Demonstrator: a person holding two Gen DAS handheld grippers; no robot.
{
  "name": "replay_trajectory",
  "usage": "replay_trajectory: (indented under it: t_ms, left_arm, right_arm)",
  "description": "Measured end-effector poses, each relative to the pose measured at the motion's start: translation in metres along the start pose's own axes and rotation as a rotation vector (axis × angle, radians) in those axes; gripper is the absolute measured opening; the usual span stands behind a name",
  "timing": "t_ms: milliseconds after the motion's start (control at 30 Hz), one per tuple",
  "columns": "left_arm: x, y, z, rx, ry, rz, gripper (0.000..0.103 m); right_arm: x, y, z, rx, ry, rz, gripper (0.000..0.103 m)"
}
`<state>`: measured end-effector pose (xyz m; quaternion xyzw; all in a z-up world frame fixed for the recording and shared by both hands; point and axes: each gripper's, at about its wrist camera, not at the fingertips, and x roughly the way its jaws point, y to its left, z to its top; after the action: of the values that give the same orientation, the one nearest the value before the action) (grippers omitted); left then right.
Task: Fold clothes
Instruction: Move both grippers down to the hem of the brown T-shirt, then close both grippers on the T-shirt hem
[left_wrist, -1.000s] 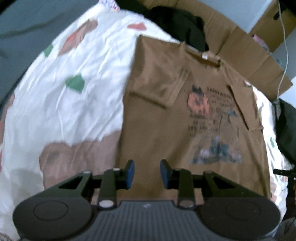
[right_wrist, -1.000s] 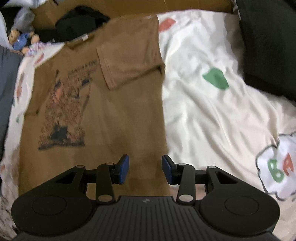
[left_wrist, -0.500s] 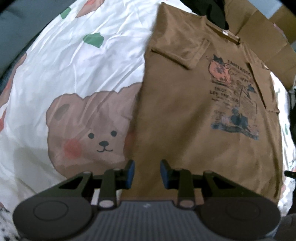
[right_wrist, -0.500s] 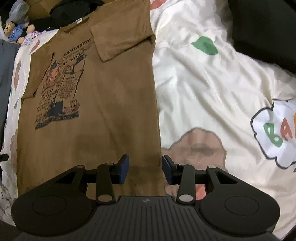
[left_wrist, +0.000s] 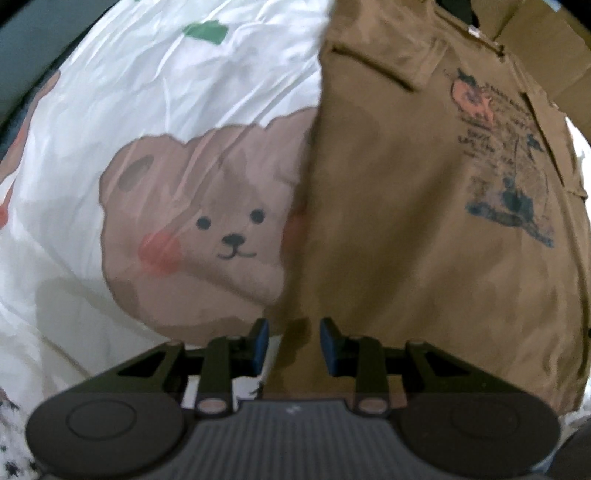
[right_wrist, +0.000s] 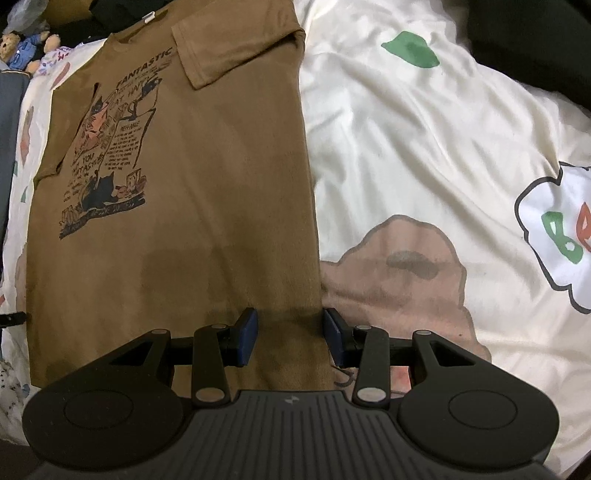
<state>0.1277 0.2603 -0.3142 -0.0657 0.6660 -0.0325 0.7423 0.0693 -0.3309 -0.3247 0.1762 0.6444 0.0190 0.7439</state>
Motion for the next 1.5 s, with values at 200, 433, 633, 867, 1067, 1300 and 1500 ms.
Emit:
replay_trajectory:
  t_ms: [200, 433, 633, 867, 1067, 1300, 1500]
  left_arm:
    - [0.005, 0.003, -0.012, 0.002, 0.045, -0.018, 0.032]
    - [0.003, 0.008, -0.027, 0.052, 0.096, -0.024, 0.032]
    - [0.001, 0.013, -0.029, 0.029, 0.106, -0.032, 0.032]
    - [-0.003, 0.008, -0.031, 0.034, 0.115, -0.038, 0.028]
    - [-0.018, 0.013, -0.029, 0.004, 0.079, -0.041, 0.003]
    - [-0.039, 0.013, -0.024, -0.010, 0.025, -0.052, 0.003]
    - [-0.056, 0.010, -0.019, -0.014, -0.037, -0.078, 0.003]
  right_arm:
    - [0.002, 0.001, -0.005, -0.007, 0.036, -0.002, 0.044]
    - [-0.003, -0.006, -0.013, -0.006, 0.090, -0.007, 0.044]
    - [0.001, -0.009, -0.017, -0.004, 0.115, -0.023, 0.043]
    - [0.005, -0.004, -0.018, -0.049, 0.114, -0.023, 0.013]
    - [0.000, 0.001, -0.010, -0.090, 0.107, -0.007, 0.006]
    - [-0.010, -0.011, 0.003, -0.039, 0.062, 0.018, 0.006]
    - [-0.018, -0.017, 0.010, -0.002, 0.016, 0.040, 0.006]
